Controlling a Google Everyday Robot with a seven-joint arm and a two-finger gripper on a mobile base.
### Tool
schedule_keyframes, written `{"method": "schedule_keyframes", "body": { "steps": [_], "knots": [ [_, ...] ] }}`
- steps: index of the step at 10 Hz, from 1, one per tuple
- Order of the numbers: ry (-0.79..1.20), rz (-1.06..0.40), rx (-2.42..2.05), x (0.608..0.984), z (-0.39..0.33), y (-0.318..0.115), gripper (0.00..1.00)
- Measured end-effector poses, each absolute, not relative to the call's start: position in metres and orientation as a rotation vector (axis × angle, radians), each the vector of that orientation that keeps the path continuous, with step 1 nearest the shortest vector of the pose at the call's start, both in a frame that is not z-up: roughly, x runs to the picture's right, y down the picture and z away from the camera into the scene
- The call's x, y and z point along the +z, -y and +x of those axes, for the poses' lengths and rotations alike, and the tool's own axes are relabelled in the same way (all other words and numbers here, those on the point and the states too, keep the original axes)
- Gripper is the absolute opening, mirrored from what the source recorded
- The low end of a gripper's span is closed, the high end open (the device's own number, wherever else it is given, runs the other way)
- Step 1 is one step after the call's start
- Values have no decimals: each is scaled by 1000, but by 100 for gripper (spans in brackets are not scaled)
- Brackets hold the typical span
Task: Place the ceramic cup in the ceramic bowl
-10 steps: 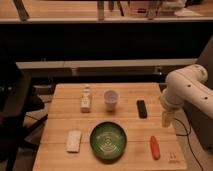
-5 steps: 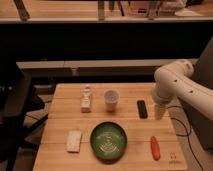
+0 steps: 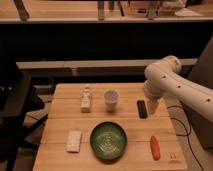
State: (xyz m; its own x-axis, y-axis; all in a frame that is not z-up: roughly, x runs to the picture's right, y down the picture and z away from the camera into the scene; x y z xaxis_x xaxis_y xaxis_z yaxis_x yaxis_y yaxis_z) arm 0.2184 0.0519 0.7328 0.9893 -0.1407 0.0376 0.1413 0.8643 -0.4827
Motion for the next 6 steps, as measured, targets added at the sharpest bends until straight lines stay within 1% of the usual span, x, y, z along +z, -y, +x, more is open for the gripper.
{"method": "schedule_keyframes", "body": {
  "steps": [2,6],
  "knots": [
    [1,-507,-176,737,219,-50,80],
    [37,-496,-252,760,195,-37,80]
  ]
}}
